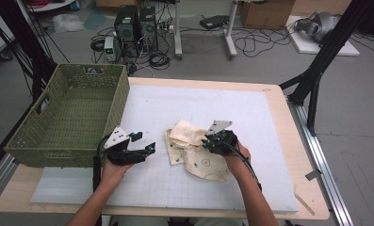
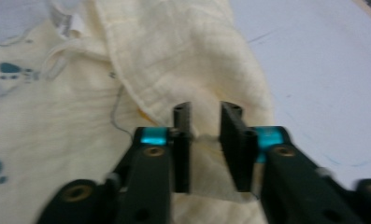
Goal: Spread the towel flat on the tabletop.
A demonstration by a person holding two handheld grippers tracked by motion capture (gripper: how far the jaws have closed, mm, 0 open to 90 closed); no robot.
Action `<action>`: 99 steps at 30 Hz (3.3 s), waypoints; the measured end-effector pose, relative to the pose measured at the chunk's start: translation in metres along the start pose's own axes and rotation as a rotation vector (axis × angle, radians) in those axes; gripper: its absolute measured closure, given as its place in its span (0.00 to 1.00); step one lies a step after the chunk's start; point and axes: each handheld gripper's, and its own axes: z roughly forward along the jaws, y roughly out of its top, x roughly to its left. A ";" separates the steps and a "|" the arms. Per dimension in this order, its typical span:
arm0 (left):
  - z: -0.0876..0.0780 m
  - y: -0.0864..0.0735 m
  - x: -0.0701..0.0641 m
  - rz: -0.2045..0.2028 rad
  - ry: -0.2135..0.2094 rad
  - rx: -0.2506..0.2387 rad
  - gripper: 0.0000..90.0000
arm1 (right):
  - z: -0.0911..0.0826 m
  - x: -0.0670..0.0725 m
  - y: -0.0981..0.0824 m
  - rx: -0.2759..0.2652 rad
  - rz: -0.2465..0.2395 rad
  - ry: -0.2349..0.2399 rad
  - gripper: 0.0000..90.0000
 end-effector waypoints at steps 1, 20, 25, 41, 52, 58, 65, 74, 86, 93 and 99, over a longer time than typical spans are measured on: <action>0.000 0.000 0.000 -0.002 0.000 0.000 0.32 | 0.000 -0.002 0.000 0.000 0.006 -0.008 0.96; 0.000 0.000 0.000 -0.003 -0.003 -0.007 0.32 | -0.005 -0.010 -0.002 -0.138 0.091 0.191 0.52; -0.001 0.001 0.000 -0.006 -0.005 -0.011 0.32 | 0.010 0.001 0.004 -0.007 -0.019 0.114 0.89; 0.000 0.000 0.000 0.000 -0.012 -0.002 0.33 | 0.002 -0.075 -0.025 0.075 0.446 -0.389 0.76; 0.002 -0.001 -0.002 0.001 -0.030 0.021 0.35 | -0.029 -0.056 -0.024 -0.033 0.383 -0.290 0.50; 0.008 -0.002 -0.004 -0.010 -0.041 0.055 0.35 | -0.043 -0.021 -0.036 -0.077 0.318 -0.208 0.47; 0.017 -0.002 -0.009 -0.006 -0.058 0.097 0.34 | -0.051 0.019 -0.061 -0.074 0.275 -0.110 0.49; 0.032 -0.004 -0.020 0.006 -0.088 0.183 0.42 | -0.044 0.018 -0.080 -0.020 0.301 -0.018 0.63; 0.069 0.002 -0.050 0.152 -0.035 0.295 0.44 | -0.062 0.001 -0.094 0.011 0.294 -0.195 0.69; 0.077 -0.002 -0.053 0.188 -0.028 0.352 0.61 | -0.068 0.000 -0.094 -0.071 0.349 -0.188 0.51; 0.070 -0.002 -0.054 0.217 -0.063 0.360 0.96 | -0.065 0.004 -0.092 -0.066 0.338 -0.175 0.48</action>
